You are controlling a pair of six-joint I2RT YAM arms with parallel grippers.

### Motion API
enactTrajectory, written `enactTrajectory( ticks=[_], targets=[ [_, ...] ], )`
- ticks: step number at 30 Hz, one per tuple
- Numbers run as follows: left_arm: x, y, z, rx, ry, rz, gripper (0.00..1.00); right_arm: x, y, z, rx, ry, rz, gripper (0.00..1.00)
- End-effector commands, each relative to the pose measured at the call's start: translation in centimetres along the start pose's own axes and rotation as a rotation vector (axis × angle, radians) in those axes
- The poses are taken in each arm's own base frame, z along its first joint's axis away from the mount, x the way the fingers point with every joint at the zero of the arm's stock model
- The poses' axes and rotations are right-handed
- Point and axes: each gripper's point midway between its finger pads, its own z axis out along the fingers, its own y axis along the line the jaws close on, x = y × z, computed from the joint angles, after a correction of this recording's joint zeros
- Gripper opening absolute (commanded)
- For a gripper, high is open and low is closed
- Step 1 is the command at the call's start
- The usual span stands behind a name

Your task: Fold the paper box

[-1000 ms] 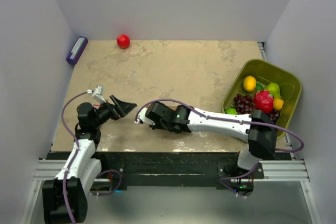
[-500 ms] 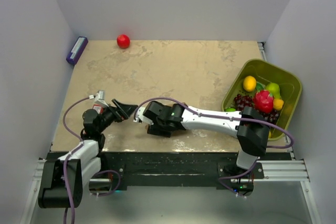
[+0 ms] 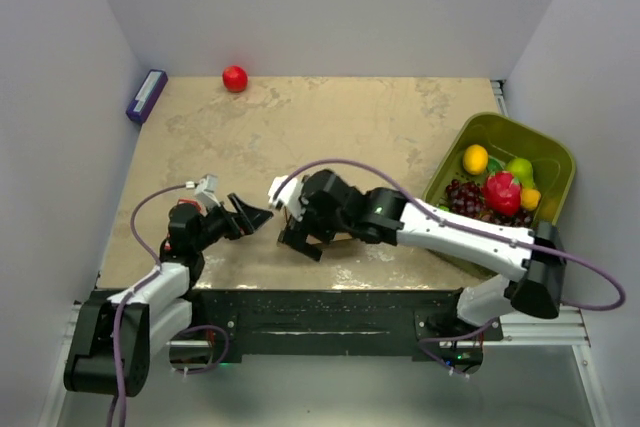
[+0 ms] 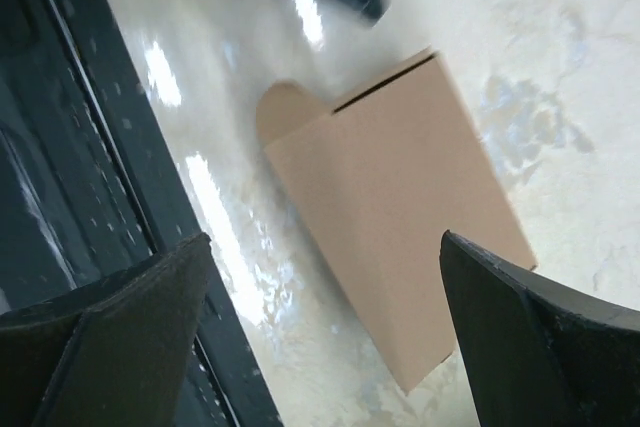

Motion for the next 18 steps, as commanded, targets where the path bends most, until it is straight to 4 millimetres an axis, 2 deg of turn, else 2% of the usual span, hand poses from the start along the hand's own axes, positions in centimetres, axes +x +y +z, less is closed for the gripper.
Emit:
enactTrajectory(
  ticks=[1,3,4,6,7,9,10,11,12,14,16,18],
  targets=[
    [-0.1,-0.7,1.1,-0.012,0.043,0.12,1.0,-1.8,-6.6,-1.7,0.075,-0.124,0.376,0.97],
    [0.3,-0.8,1.3,-0.01,0.057,0.125,1.0,-0.3,-8.9,-1.4,0.085,-0.103,0.483,0.96],
    [0.4,-0.8,1.3,-0.014,0.057,0.125,1.0,1.3,-11.1,-0.9,0.102,-0.083,0.586,0.95],
    [0.3,-0.9,1.4,-0.007,0.049,0.129,0.99,4.3,-12.3,0.4,0.087,-0.027,0.683,0.95],
    [0.3,-1.0,1.4,-0.001,0.049,0.127,1.0,6.0,-14.3,1.0,0.107,-0.019,0.762,0.94],
    [0.4,-1.4,1.6,0.015,0.054,0.129,1.0,8.2,-14.1,2.1,0.049,0.001,0.824,0.92],
    [0.6,-1.5,1.7,0.02,0.061,0.124,1.0,8.8,-15.0,2.4,0.058,-0.011,0.854,0.91],
    [0.7,-1.6,1.8,0.03,0.062,0.123,1.0,9.7,-14.5,2.9,0.035,0.002,0.87,0.91],
    [0.9,-1.7,1.9,0.04,0.065,0.121,1.0,10.0,-15.0,3.0,0.037,-0.011,0.886,0.91],
    [1.2,-1.9,2.2,0.049,0.074,0.118,1.0,10.9,-14.0,3.9,-0.029,-0.004,0.919,0.9],
    [2.0,-1.6,2.6,0.039,0.099,0.121,1.0,11.3,-14.1,4.5,-0.049,-0.021,0.955,0.89],
    [2.5,-1.4,3.0,0.032,0.111,0.126,1.0,13.1,-13.8,5.5,-0.052,0.011,0.993,0.88]
  ],
)
